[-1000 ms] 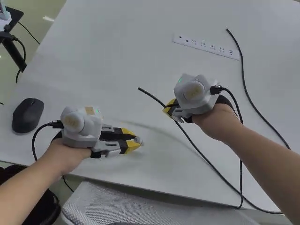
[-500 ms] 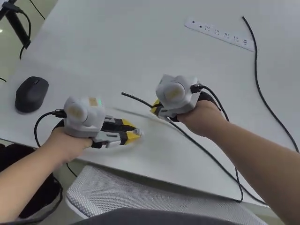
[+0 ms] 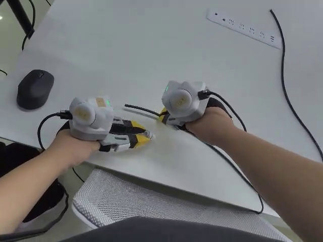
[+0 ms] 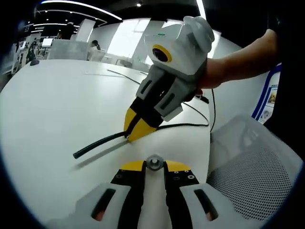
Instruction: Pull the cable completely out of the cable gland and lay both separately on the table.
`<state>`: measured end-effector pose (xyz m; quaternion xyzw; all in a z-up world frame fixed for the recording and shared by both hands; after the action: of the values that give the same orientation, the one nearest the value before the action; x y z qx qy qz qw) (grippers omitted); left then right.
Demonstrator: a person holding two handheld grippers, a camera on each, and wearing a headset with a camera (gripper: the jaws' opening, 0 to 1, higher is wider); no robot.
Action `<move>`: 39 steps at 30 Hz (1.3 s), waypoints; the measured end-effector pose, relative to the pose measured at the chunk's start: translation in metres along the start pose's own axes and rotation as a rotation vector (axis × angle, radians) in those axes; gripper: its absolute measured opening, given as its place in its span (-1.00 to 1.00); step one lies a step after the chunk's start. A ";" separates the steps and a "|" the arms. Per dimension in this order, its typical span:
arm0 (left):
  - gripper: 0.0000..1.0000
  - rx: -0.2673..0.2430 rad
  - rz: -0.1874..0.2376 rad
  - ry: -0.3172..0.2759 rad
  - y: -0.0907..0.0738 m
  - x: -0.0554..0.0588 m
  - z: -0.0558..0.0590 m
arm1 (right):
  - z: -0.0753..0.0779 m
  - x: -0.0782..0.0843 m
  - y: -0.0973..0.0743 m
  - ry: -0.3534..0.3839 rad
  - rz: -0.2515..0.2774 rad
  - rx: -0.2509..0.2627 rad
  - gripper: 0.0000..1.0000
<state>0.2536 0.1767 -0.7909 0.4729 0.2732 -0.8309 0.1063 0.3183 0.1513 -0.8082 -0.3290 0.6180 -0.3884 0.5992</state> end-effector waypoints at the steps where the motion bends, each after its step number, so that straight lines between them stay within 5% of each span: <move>1: -0.69 -0.001 -0.003 -0.001 0.000 0.001 0.000 | 0.000 0.000 0.000 -0.002 0.002 -0.001 -1.00; 39: -0.68 -0.030 -0.044 0.094 0.003 0.008 -0.003 | 0.000 0.000 0.000 -0.110 -0.012 0.054 -0.92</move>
<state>0.2523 0.1764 -0.8002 0.5037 0.3005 -0.8058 0.0822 0.3185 0.1513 -0.8078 -0.3372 0.5715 -0.3900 0.6385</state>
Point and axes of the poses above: the centre of the closed fingertips' face, and the gripper's own axes: y roughly forward along the fingers, z roughly to its right, x roughly out of its underside, the point moved 2 cm from there along -y, roughly backward along the fingers, and after that the axes turned 3 degrees about z, right-handed, at the moved point
